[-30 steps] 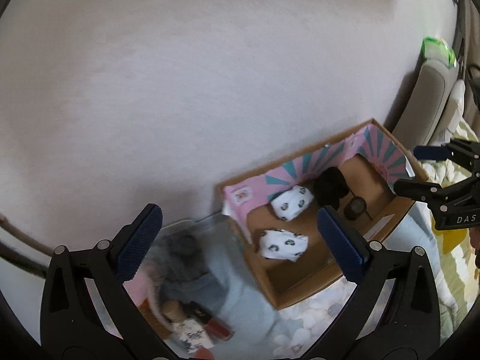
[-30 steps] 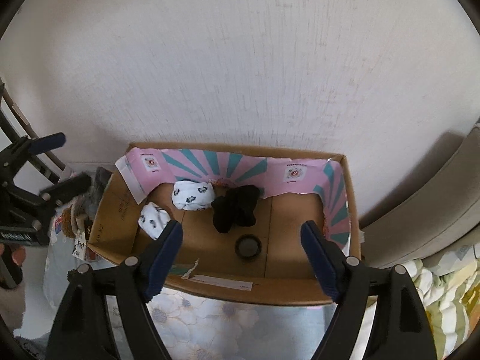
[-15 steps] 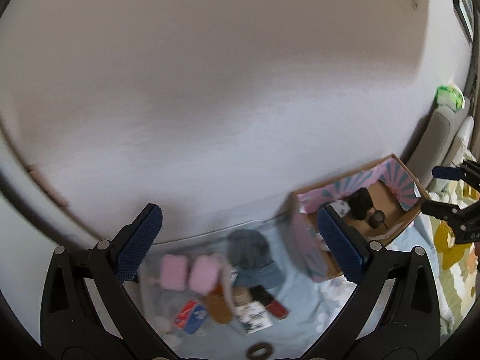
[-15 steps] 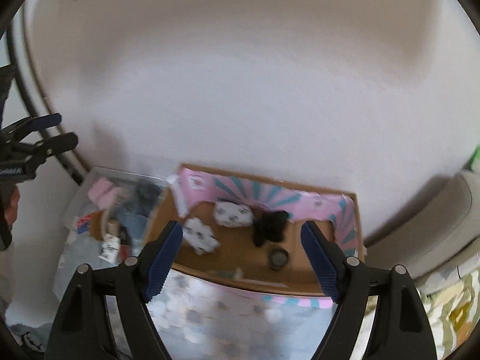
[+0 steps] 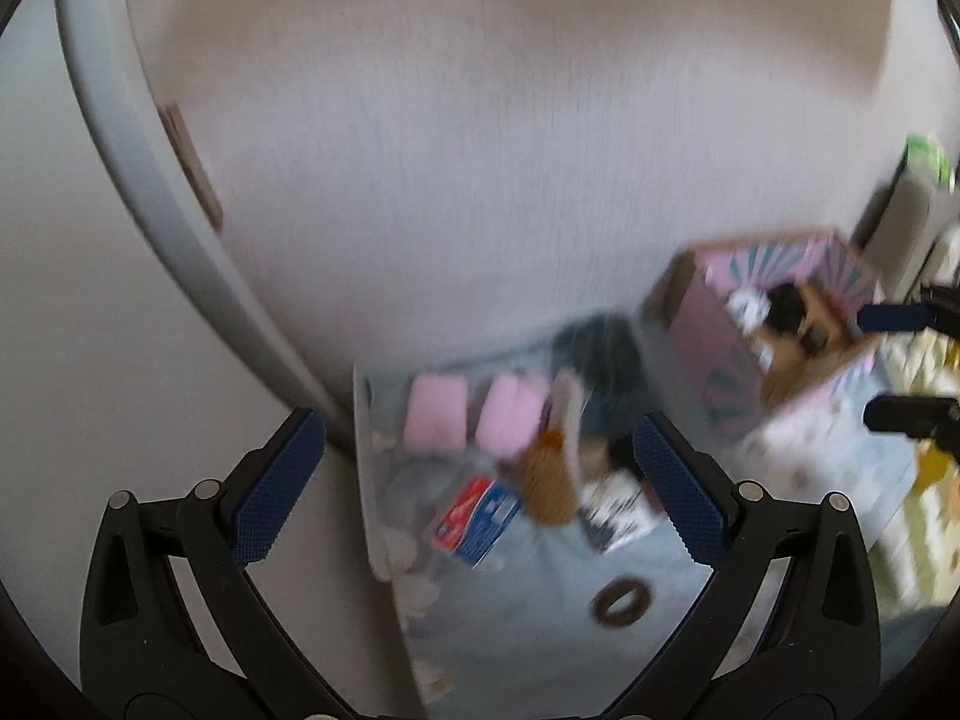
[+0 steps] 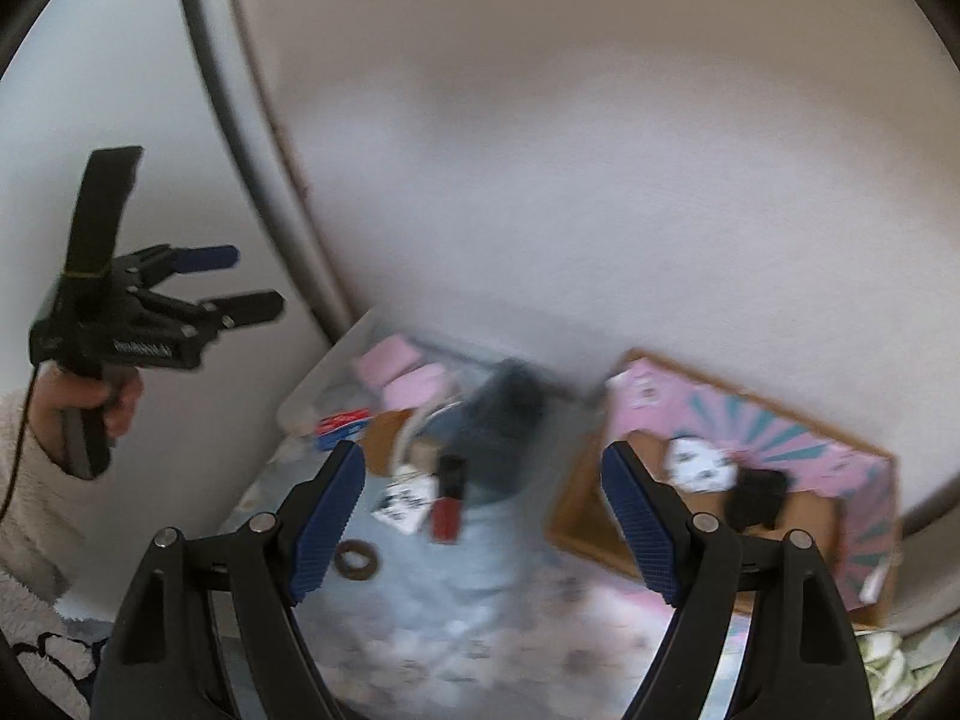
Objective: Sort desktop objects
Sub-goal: 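Move both open tools back over the plastic bin, then grasp the blue-red floss box with the left tool while the right tool grasps the dark lipstick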
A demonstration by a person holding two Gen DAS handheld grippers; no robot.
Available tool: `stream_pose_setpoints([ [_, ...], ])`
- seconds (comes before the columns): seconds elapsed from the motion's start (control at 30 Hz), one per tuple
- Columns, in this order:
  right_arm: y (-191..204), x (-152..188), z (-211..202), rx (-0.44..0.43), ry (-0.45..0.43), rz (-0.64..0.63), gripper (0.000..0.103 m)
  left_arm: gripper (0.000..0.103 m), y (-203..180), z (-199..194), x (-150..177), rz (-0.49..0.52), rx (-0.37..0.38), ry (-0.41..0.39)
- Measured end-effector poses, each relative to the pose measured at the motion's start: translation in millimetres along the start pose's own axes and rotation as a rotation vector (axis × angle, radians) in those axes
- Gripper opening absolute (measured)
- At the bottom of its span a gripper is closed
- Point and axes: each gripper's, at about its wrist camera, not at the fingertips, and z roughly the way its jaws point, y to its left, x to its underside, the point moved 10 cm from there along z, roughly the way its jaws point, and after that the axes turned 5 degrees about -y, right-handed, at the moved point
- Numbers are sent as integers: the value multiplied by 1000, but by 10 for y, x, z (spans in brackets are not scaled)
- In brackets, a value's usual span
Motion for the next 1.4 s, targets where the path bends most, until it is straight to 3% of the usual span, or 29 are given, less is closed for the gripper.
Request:
stream_pose_setpoints([
  [0.27, 255, 514, 737, -76, 148, 78, 61, 91, -69, 562, 742, 97, 8, 102],
  [0.5, 142, 933, 1379, 8, 222, 89, 46, 78, -30, 1147, 1119, 150, -6, 136],
  [0.63, 63, 1026, 1565, 14, 229, 115, 37, 78, -30, 1314, 1205, 163, 3, 139],
  [0.77, -4, 1051, 1683, 19, 231, 133, 36, 77, -47, 1406, 1284, 151, 26, 147],
  [1.1, 20, 1035, 1718, -44, 207, 180, 24, 59, -53, 1395, 1309, 110, 78, 138],
  [1.4, 29, 1007, 1658, -47, 196, 172, 20, 52, -55, 1333, 1271, 90, 84, 137],
])
